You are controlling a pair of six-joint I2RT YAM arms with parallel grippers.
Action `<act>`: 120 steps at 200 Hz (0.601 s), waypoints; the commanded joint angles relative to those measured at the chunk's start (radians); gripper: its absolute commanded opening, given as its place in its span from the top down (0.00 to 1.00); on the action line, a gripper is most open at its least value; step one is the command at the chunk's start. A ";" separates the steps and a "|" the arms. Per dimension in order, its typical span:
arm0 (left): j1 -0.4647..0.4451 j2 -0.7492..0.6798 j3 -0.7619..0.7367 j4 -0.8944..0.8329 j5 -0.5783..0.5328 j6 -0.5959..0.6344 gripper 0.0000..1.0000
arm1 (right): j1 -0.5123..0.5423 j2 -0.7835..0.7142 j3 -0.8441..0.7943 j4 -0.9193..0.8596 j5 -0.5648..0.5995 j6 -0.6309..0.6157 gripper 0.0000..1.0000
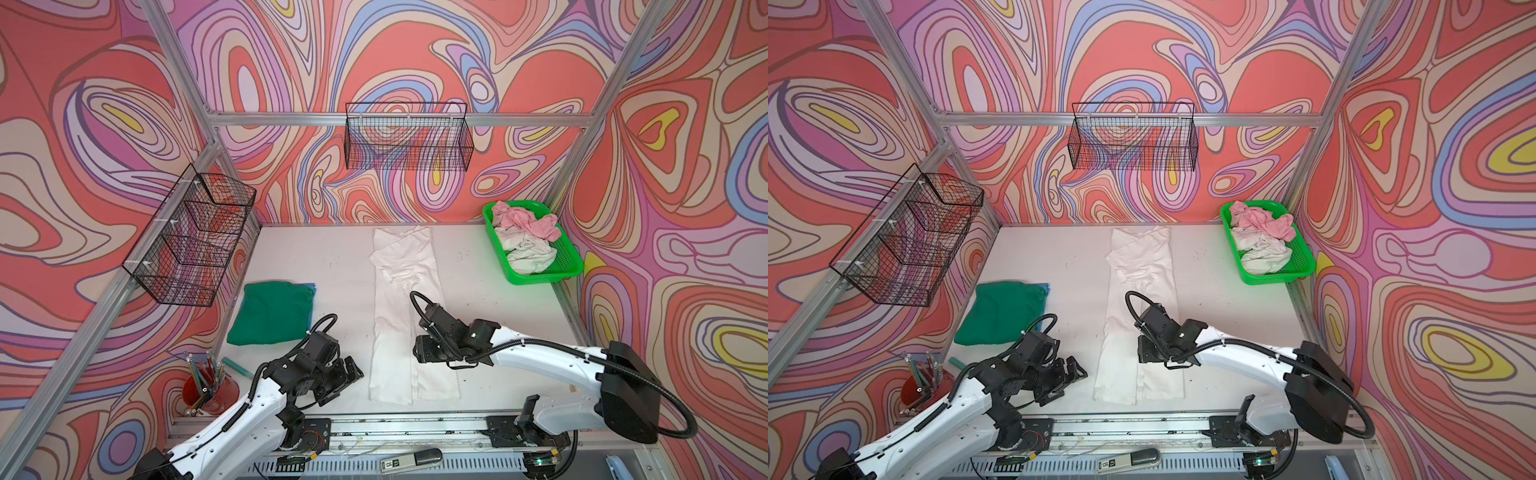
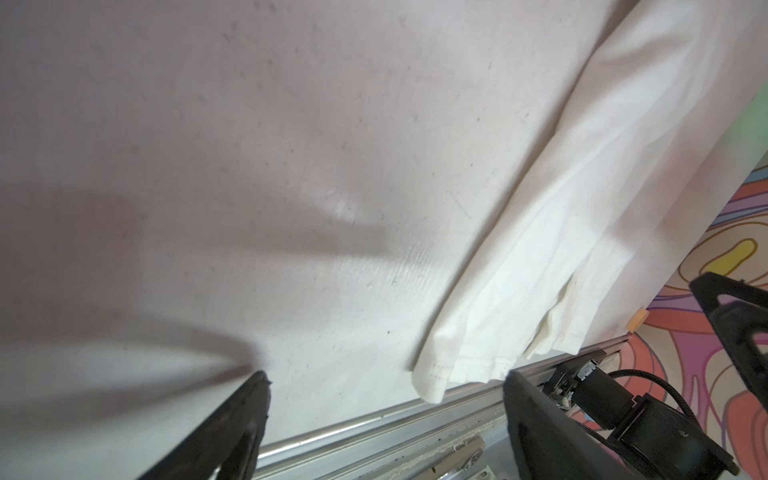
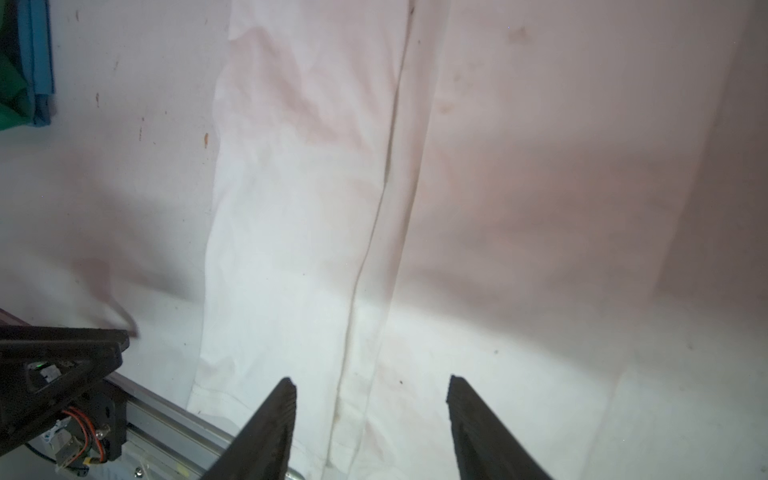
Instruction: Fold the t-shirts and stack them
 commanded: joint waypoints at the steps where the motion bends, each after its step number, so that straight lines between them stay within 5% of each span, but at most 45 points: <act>1: -0.035 0.012 -0.012 0.046 0.001 -0.063 0.12 | -0.001 -0.029 -0.067 -0.099 0.044 0.075 0.37; 75: -0.199 0.128 -0.014 0.144 -0.088 -0.173 0.20 | 0.000 -0.222 -0.234 -0.235 0.030 0.244 0.37; 120: -0.288 0.236 0.010 0.217 -0.123 -0.222 0.28 | 0.029 -0.246 -0.301 -0.188 -0.018 0.278 0.48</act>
